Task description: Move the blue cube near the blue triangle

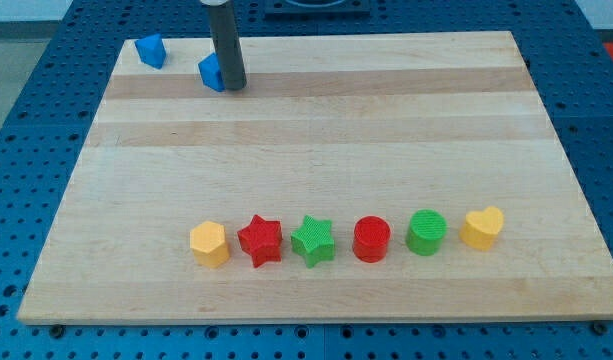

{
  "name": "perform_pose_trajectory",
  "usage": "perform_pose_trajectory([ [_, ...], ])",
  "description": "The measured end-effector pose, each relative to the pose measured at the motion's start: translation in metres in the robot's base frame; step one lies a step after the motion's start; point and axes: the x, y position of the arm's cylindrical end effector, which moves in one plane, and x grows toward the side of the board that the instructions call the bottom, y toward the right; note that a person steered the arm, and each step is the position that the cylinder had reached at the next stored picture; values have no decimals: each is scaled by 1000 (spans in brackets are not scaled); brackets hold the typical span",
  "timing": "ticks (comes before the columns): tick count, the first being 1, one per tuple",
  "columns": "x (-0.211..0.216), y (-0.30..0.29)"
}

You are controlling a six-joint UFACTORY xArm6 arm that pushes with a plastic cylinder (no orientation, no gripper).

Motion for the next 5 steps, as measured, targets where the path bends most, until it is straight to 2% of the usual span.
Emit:
perform_pose_trajectory([
  [5,-9,-30],
])
